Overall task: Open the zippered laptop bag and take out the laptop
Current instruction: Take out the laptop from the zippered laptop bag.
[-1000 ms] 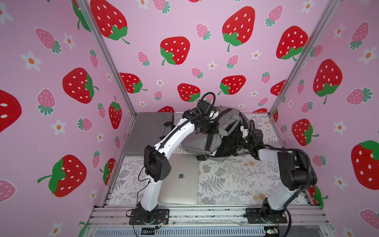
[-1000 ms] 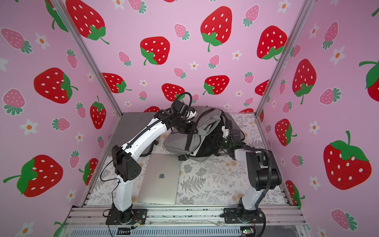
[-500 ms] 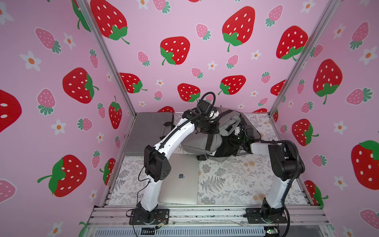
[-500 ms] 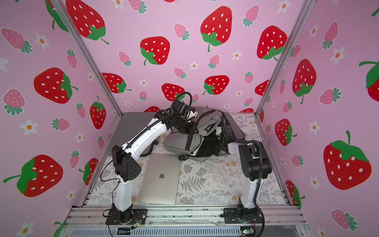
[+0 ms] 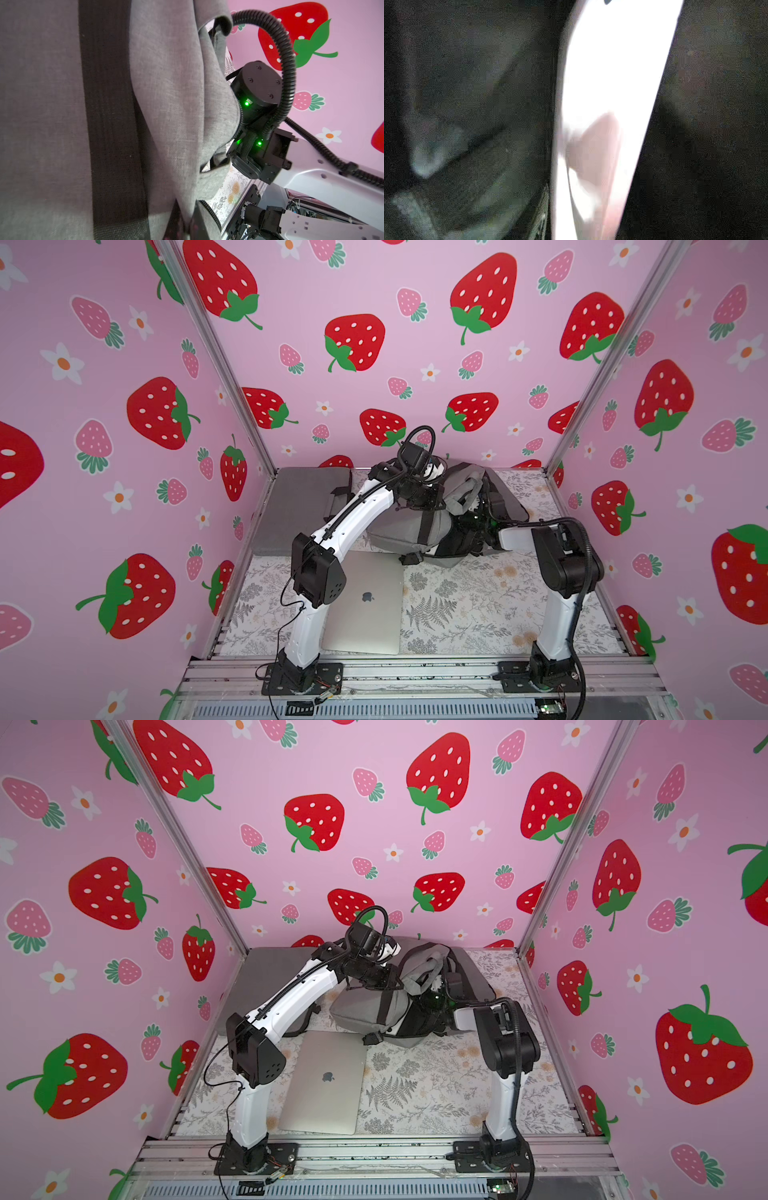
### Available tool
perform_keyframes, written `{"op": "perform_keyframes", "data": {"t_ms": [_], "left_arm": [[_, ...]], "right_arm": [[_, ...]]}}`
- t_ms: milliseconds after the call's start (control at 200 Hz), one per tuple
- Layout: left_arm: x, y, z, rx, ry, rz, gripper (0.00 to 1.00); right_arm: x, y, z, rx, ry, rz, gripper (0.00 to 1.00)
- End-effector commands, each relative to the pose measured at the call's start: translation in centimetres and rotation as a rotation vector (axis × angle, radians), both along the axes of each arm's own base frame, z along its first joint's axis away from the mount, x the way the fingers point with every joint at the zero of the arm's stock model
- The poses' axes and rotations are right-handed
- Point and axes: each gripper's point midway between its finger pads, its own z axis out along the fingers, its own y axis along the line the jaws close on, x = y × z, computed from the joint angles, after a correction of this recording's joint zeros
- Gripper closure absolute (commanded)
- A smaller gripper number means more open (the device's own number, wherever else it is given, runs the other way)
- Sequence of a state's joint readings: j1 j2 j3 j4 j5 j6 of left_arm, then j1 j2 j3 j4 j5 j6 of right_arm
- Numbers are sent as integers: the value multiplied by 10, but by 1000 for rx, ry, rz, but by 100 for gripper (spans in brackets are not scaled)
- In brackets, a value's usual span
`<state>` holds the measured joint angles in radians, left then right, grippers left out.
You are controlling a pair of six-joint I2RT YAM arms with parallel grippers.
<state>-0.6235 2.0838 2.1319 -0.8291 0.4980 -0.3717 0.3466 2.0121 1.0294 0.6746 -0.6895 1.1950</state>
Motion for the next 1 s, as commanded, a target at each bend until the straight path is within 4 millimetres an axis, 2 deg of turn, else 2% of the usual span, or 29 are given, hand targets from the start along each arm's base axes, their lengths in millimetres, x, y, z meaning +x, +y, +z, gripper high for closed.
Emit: {"op": "perform_keyframes", "data": {"t_ms": [0, 115, 280, 515, 730, 996], "left_arm": [[-10, -21, 52, -174, -106, -92, 100], [-12, -19, 44, -168, -90, -98, 100], [-12, -16, 36, -158, -79, -90, 100], [-2, 4, 27, -147, -74, -24, 100], [10, 20, 17, -162, -57, 40, 100], [14, 16, 1, -159, -21, 39, 100]], "right_arm": [[0, 20, -2, 82, 32, 6, 59], [-3, 29, 1, 95, 25, 24, 62], [-5, 29, 0, 44, -3, 35, 81], [-9, 13, 27, 25, -90, 30, 100], [-20, -9, 60, 16, -168, 15, 100], [-36, -51, 78, 5, -190, -40, 100]]}}
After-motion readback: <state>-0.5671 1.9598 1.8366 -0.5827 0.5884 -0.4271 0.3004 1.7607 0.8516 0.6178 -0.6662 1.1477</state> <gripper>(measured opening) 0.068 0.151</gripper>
